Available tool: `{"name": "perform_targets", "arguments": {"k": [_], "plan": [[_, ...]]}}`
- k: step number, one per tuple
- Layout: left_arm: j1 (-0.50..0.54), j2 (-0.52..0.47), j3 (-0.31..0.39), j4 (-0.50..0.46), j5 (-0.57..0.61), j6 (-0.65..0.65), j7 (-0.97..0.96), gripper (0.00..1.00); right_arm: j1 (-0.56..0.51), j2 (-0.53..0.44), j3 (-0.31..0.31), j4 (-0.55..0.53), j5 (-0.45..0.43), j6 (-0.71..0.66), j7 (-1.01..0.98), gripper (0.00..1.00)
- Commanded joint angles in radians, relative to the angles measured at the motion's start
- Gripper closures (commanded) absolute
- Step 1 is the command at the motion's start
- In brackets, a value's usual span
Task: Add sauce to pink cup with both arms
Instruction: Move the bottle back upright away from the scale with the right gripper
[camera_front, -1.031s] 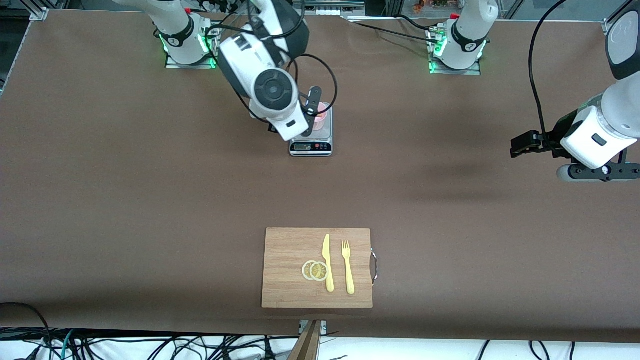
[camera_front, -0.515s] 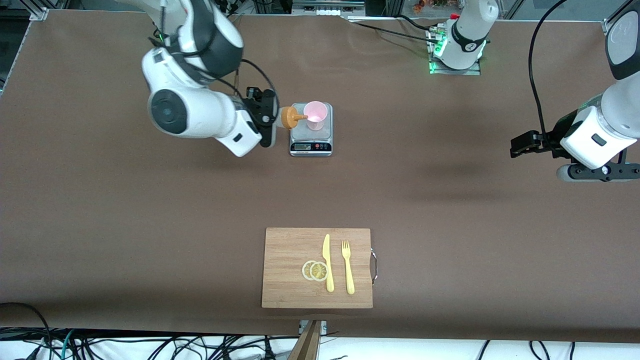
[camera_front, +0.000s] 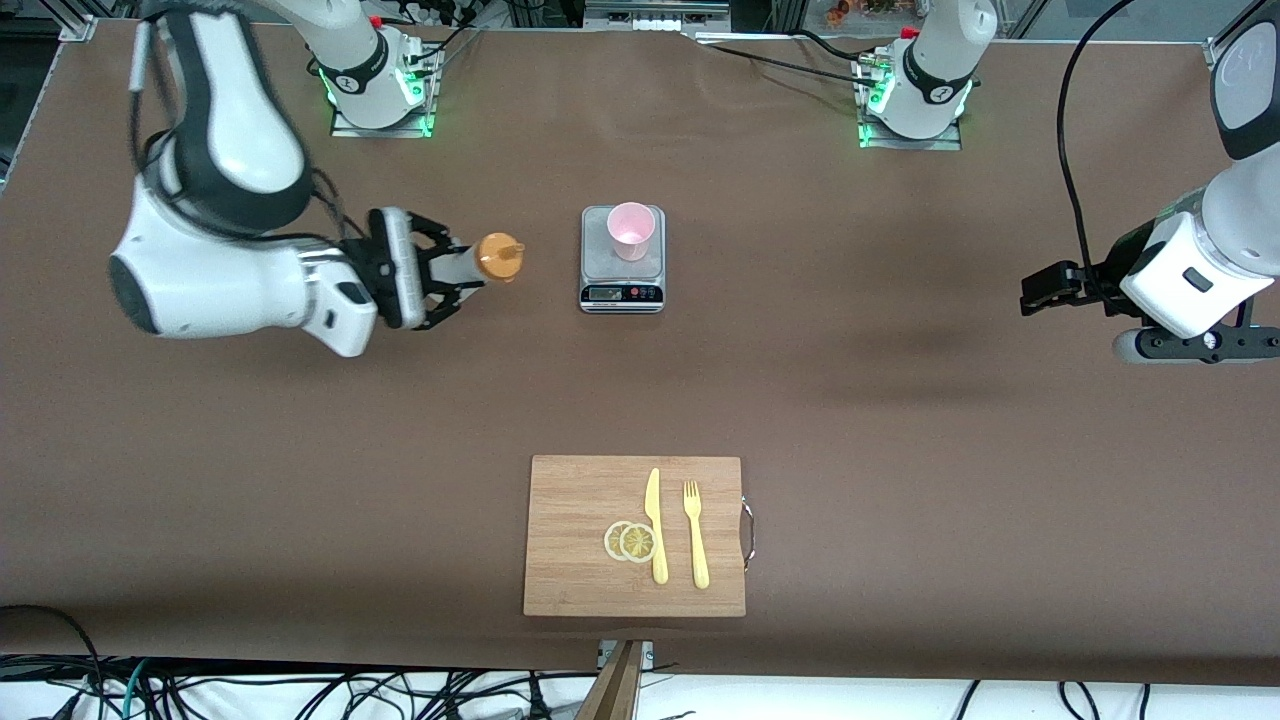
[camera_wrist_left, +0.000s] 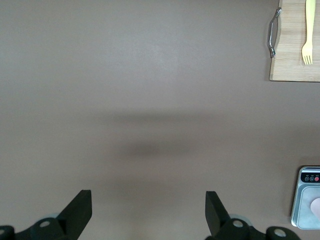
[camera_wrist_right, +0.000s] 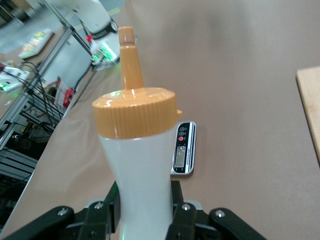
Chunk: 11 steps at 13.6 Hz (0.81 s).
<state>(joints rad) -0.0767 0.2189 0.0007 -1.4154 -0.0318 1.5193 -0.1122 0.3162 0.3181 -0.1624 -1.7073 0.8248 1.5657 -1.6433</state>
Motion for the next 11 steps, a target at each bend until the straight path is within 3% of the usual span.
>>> {"name": "perform_targets", "arguments": {"k": [1, 4, 7, 11], "plan": [[0.006, 0.008, -0.001, 0.023, -0.019, -0.016, 0.023, 0.00, -0.115, -0.007, 0.014, -0.043, 0.086, -0.091, -0.178, 1.00], [0.006, 0.008, -0.001, 0.023, -0.019, -0.016, 0.023, 0.00, -0.279, 0.096, 0.014, -0.041, 0.167, -0.280, -0.396, 1.00], [0.006, 0.008, -0.001, 0.023, -0.019, -0.016, 0.023, 0.00, -0.388, 0.189, 0.014, -0.043, 0.162, -0.416, -0.611, 1.00], [0.005, 0.008, -0.004, 0.023, -0.019, -0.014, 0.023, 0.00, -0.474, 0.375, 0.014, -0.041, 0.152, -0.490, -0.857, 1.00]]}}
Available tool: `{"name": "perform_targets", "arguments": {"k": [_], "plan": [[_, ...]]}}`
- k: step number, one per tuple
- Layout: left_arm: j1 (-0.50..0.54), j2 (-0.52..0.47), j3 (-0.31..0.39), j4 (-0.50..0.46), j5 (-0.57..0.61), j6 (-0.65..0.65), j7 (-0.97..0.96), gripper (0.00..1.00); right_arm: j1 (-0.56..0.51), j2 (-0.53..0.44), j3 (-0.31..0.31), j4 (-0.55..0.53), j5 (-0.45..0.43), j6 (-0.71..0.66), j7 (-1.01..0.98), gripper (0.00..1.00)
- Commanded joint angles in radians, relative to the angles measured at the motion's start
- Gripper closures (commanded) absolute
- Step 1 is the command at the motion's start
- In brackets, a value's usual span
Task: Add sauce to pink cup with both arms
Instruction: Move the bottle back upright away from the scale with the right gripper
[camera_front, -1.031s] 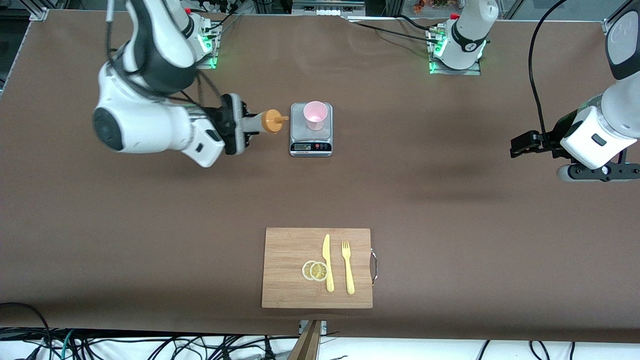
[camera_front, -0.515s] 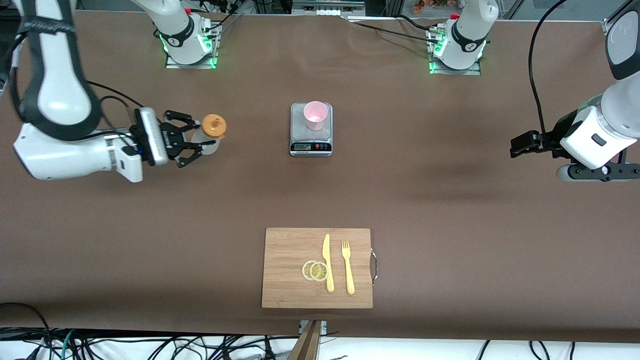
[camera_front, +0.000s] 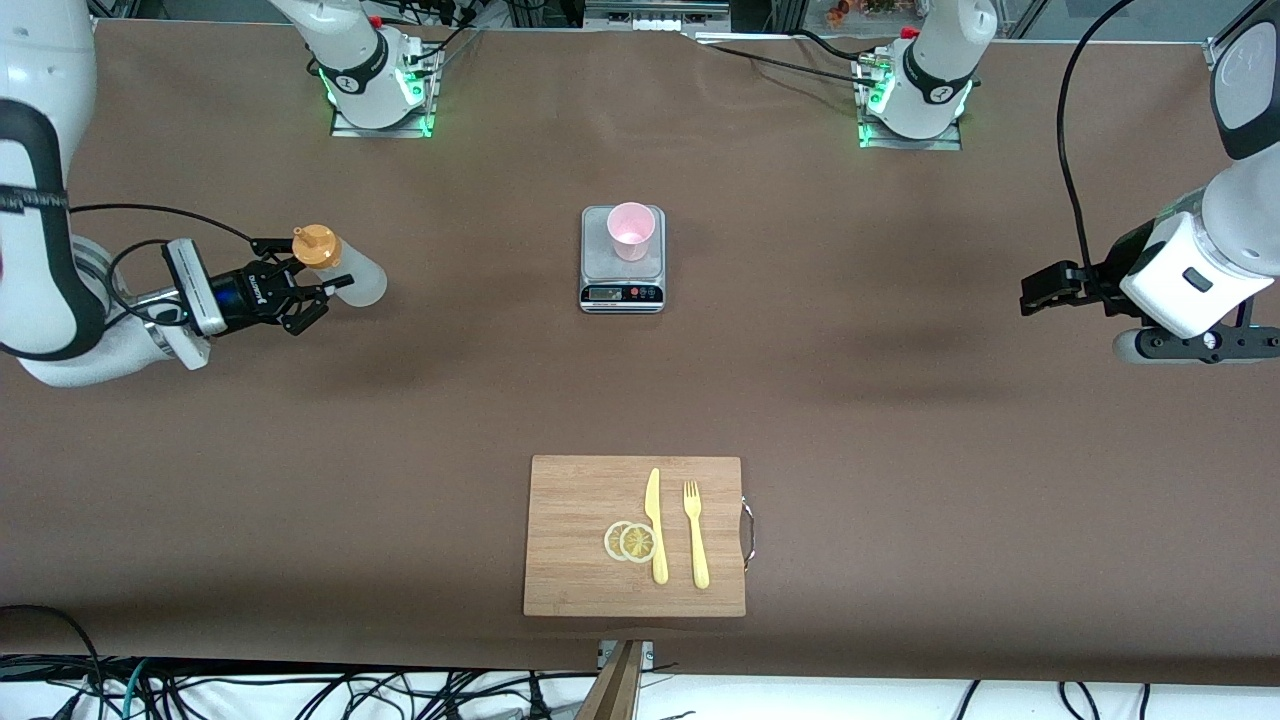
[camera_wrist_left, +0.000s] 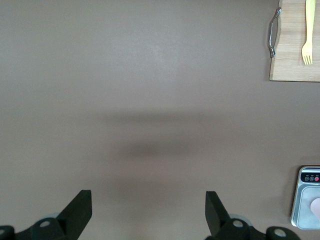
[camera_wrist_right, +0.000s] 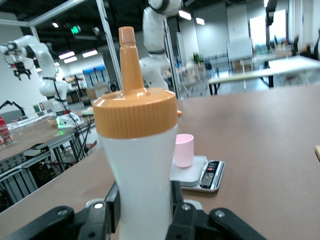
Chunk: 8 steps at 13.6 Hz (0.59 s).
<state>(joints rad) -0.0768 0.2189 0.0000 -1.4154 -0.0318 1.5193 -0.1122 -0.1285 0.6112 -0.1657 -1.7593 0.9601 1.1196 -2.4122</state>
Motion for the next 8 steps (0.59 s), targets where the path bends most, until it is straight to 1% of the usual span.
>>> {"name": "perform_targets", "arguments": {"k": [1, 4, 5, 8], "plan": [[0.005, 0.008, -0.003, 0.026, -0.019, -0.014, 0.023, 0.00, -0.042, 0.122, 0.015, 0.017, 0.011, -0.034, -0.135, 1.00], [0.005, 0.019, -0.005, 0.044, -0.020, -0.016, 0.023, 0.00, -0.083, 0.202, 0.014, 0.020, -0.021, -0.018, -0.176, 1.00], [0.003, 0.019, -0.005, 0.044, -0.020, -0.016, 0.023, 0.00, -0.100, 0.214, 0.012, 0.023, -0.021, -0.005, -0.168, 1.00], [0.000, 0.019, -0.006, 0.044, -0.020, -0.016, 0.023, 0.00, -0.105, 0.225, -0.001, 0.024, -0.024, 0.089, -0.163, 1.00]]}}
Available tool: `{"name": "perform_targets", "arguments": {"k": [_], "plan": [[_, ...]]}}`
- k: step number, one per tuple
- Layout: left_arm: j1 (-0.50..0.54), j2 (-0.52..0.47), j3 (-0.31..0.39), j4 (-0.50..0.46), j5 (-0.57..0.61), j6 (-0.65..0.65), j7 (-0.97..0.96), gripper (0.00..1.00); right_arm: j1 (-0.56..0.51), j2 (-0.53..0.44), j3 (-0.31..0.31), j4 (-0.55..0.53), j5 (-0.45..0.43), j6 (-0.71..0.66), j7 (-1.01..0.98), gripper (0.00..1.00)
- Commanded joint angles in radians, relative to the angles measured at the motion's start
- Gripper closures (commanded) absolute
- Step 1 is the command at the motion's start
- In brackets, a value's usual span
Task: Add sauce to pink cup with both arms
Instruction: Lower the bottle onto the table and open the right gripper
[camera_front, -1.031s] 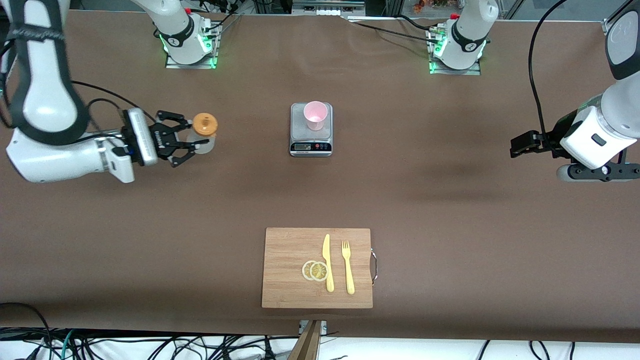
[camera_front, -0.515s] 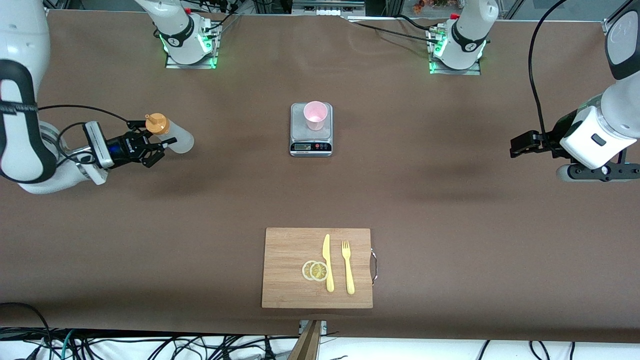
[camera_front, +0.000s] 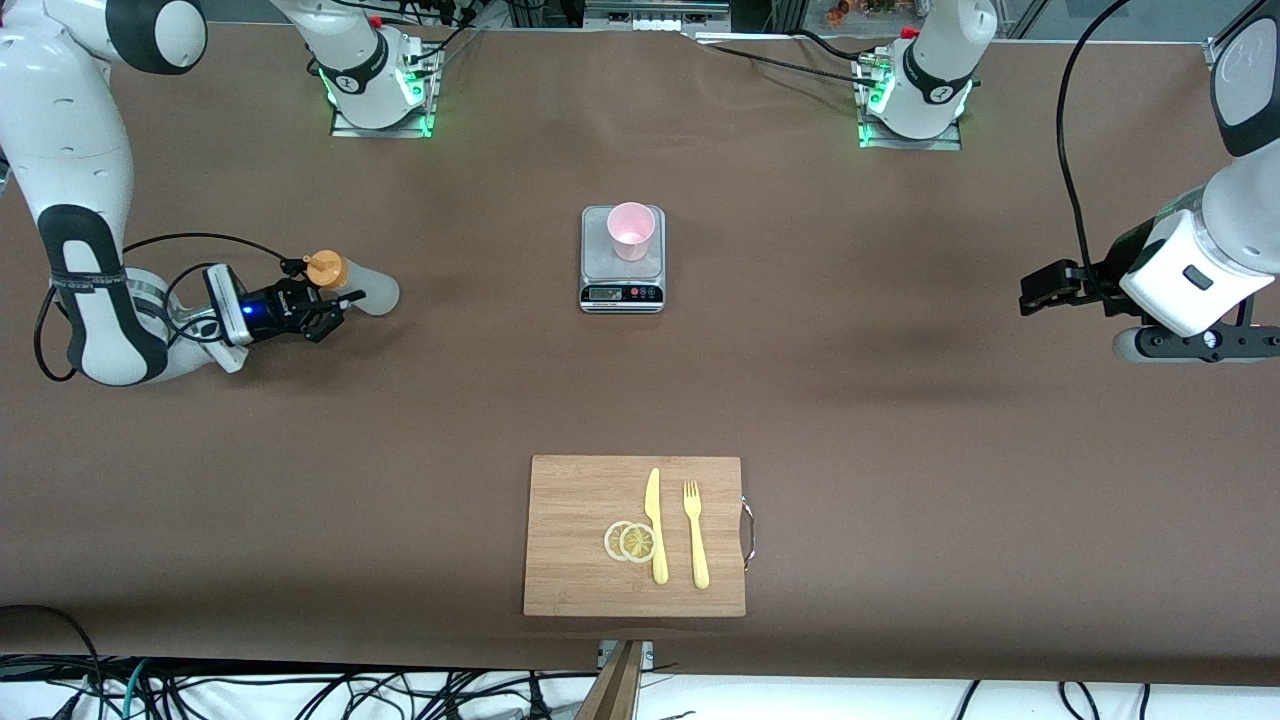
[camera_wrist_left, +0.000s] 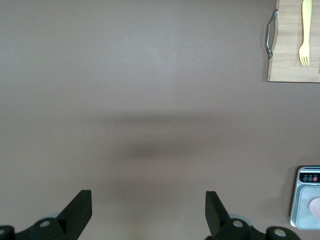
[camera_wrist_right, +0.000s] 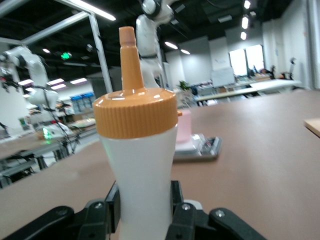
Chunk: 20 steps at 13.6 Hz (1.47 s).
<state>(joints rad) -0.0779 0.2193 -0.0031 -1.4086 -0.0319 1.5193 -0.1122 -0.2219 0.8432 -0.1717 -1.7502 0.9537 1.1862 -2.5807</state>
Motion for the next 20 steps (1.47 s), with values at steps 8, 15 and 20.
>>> {"name": "perform_targets", "arguments": {"k": [8, 15, 20], "plan": [[0.001, 0.018, -0.001, 0.037, -0.020, -0.016, 0.023, 0.00, -0.007, -0.007, 0.003, 0.014, -0.036, 0.128, 0.011, 1.00], [0.003, 0.018, -0.001, 0.037, -0.020, -0.016, 0.023, 0.00, 0.001, -0.019, 0.003, 0.017, -0.059, 0.127, 0.027, 0.00], [0.000, 0.018, -0.001, 0.037, -0.020, -0.016, 0.023, 0.00, -0.001, -0.041, -0.051, 0.051, -0.118, 0.113, 0.042, 0.00]]}}
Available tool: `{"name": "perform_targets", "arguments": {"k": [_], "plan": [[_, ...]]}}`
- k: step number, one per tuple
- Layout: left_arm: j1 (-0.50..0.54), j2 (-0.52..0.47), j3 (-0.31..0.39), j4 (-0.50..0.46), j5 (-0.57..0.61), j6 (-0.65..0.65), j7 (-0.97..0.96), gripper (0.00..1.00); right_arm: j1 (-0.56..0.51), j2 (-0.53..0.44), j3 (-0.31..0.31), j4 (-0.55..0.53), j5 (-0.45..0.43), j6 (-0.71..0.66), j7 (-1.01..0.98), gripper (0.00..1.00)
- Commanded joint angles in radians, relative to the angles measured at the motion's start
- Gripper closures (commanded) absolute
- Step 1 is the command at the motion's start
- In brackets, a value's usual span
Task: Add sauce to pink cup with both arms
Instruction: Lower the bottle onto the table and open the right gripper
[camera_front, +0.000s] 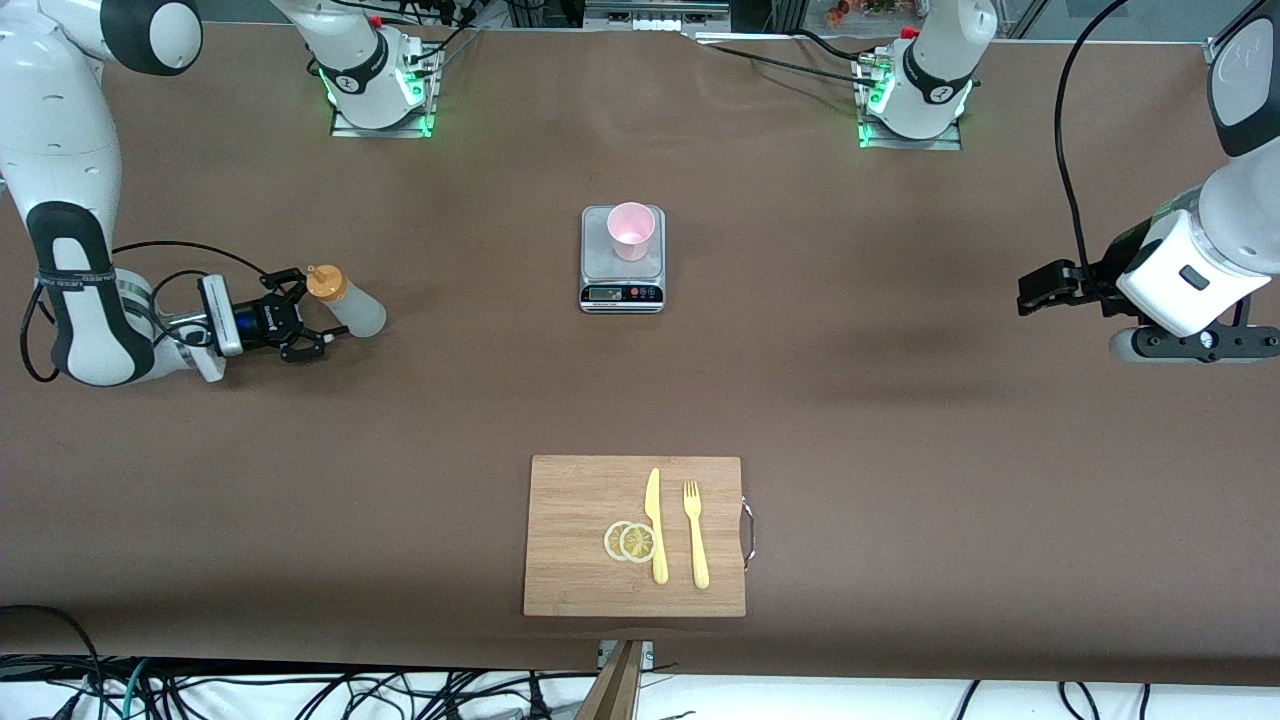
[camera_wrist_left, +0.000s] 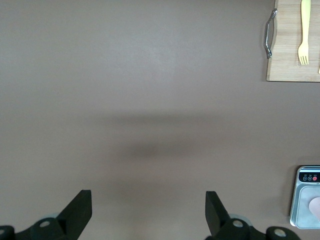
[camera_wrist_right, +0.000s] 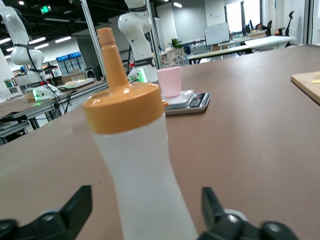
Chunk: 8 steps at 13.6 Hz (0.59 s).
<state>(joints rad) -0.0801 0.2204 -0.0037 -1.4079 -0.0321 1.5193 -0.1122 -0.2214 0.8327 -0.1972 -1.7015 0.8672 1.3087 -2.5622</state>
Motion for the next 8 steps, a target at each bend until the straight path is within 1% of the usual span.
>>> {"name": "perform_targets", "arguments": {"k": [1, 2, 3, 5, 6, 8], "plan": [[0.002, 0.017, -0.001, 0.037, -0.020, -0.016, 0.023, 0.00, -0.001, -0.040, -0.039, 0.002, -0.054, -0.028, 0.026, 0.00], [0.002, 0.017, -0.002, 0.037, -0.020, -0.016, 0.023, 0.00, -0.003, -0.058, -0.062, 0.002, -0.085, -0.031, 0.028, 0.00], [0.000, 0.017, -0.001, 0.038, -0.020, -0.016, 0.023, 0.00, -0.007, -0.088, -0.077, 0.003, -0.137, -0.031, 0.034, 0.00], [-0.001, 0.017, -0.002, 0.040, -0.020, -0.016, 0.023, 0.00, -0.018, -0.167, -0.111, 0.040, -0.264, -0.029, 0.100, 0.00], [-0.001, 0.019, -0.002, 0.041, -0.019, -0.016, 0.023, 0.00, -0.018, -0.226, -0.119, 0.060, -0.339, -0.022, 0.168, 0.00], [-0.001, 0.019, -0.002, 0.041, -0.020, -0.016, 0.023, 0.00, -0.001, -0.363, -0.130, 0.056, -0.477, 0.015, 0.384, 0.00]]}}
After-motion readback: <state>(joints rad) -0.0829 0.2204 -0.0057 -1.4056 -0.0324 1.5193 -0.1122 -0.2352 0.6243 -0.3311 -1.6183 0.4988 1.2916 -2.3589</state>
